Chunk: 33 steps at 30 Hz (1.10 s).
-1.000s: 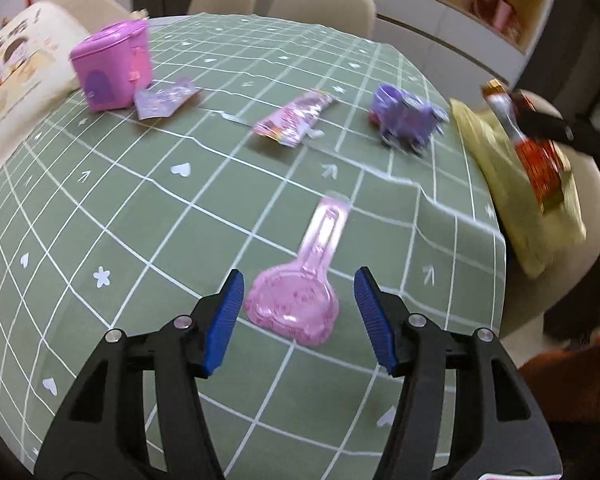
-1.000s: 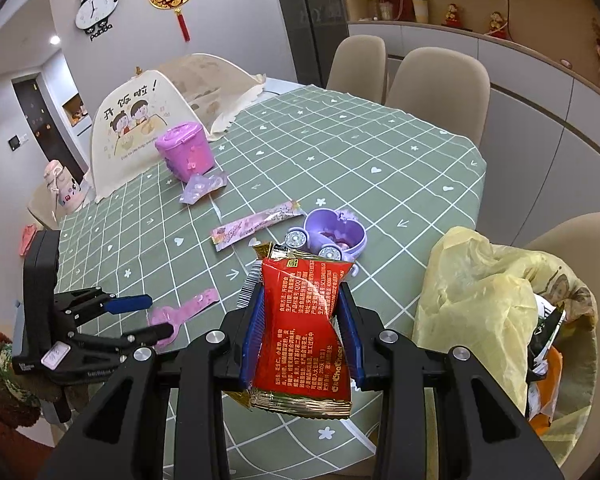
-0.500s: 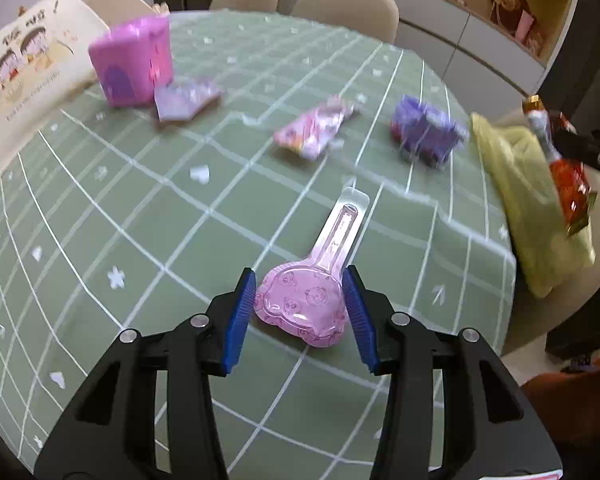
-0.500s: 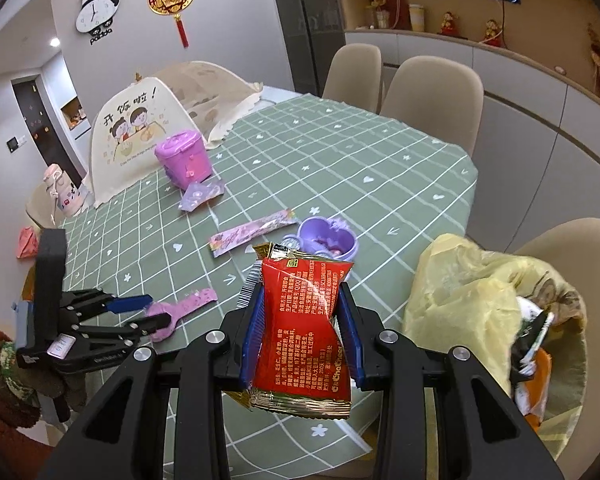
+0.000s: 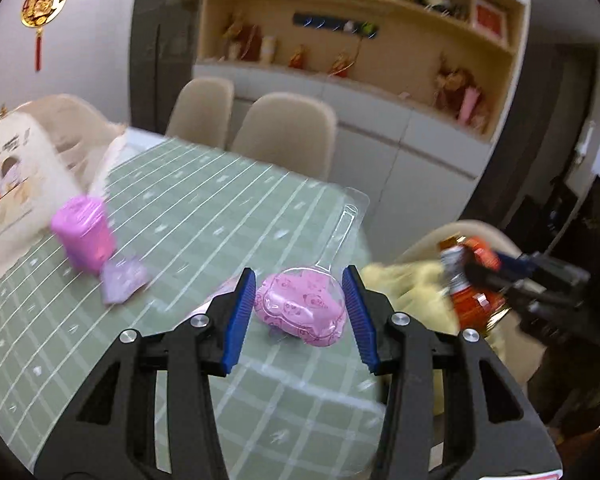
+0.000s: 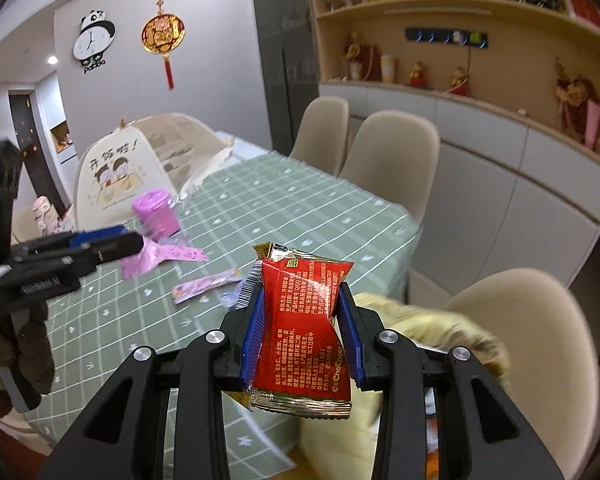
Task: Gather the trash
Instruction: 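Carry pink spoon and red wrapper over the yellow bag with both tools, then open both tools to drop spoon and red wrapper into yellow bag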
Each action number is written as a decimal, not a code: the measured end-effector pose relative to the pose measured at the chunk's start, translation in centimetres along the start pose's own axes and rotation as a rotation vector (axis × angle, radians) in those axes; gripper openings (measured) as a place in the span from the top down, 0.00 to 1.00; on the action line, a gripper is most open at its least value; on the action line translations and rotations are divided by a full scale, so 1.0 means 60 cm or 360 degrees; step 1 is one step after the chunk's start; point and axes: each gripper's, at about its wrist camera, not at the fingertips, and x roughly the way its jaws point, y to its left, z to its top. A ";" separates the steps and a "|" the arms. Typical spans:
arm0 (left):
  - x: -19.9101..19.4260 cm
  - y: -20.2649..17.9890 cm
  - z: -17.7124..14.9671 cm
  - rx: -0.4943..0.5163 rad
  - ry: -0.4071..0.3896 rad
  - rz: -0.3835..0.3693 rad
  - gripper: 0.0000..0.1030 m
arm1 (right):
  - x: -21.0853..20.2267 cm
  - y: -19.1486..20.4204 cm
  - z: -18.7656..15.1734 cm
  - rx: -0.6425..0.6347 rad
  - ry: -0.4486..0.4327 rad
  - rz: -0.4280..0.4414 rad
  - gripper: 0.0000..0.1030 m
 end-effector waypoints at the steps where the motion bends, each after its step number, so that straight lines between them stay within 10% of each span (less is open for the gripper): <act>1: 0.001 -0.016 0.008 0.0002 -0.0017 -0.0034 0.58 | -0.007 -0.009 0.000 -0.0001 -0.0010 -0.0013 0.67; 15: 0.096 -0.228 0.029 0.0072 0.0061 -0.0376 0.58 | -0.096 -0.181 -0.039 0.0092 -0.0065 -0.0266 0.67; 33: 0.202 -0.279 -0.008 0.0000 0.0359 -0.0479 0.52 | -0.061 -0.257 -0.092 0.0276 0.0045 -0.0274 0.67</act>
